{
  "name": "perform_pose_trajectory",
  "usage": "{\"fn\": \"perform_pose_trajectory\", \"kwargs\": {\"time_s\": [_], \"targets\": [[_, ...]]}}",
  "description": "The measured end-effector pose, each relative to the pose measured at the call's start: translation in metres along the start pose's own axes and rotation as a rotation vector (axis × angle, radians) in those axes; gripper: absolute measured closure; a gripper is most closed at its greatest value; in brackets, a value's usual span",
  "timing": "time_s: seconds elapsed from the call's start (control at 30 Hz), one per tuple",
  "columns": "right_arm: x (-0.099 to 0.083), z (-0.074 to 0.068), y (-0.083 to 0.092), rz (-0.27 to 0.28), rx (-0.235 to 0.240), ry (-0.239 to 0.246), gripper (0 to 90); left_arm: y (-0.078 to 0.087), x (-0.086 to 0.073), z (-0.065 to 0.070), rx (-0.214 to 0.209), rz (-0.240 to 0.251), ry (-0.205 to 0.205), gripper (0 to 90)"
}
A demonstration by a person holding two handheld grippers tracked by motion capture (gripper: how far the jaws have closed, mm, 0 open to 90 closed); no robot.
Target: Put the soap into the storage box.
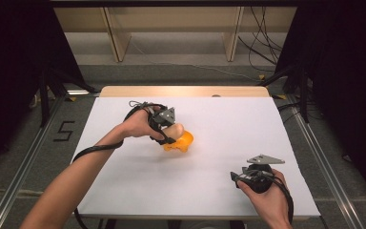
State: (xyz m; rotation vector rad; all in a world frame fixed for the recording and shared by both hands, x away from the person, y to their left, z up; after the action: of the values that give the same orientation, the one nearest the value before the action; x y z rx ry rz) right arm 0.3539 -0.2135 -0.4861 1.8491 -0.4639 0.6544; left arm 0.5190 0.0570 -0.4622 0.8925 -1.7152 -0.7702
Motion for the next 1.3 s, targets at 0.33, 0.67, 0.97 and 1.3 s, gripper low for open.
{"fn": "perform_pose_trajectory", "kwargs": {"time_s": [0.33,0.67,0.97,1.3], "targets": [[-0.0002,0.0002,0.0003,-0.005,-0.005,0.003,49.3,-0.0017,0.0006,0.0003,-0.005,0.001,0.007,32.1],[-0.0001,0.0003,0.0004,-0.003,-0.005,0.002,49.2,-0.004,0.0019,0.0007,-0.008,0.003,0.019,31.9],[-0.0003,0.0004,0.0006,-0.004,-0.007,-0.003,49.2,-0.0063,0.002,0.0002,-0.017,-0.012,0.007,31.8],[-0.0003,0.0007,0.0003,-0.002,-0.005,-0.001,48.9,-0.0064,0.0031,-0.0008,-0.02,-0.006,0.021,32.8]]}}
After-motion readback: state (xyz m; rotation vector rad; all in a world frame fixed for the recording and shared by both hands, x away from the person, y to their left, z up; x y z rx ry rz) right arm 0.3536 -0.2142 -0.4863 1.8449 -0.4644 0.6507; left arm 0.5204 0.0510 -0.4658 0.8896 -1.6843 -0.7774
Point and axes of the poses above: each handheld gripper's, and its own axes: y roughly backward along the jaws, x roughly out of its top, z roughly to its right, the point moved 6 cm from there along -y, roughly forward along the jaws, and after that the axes turned 14 degrees about -y, right-handed, at the moved point
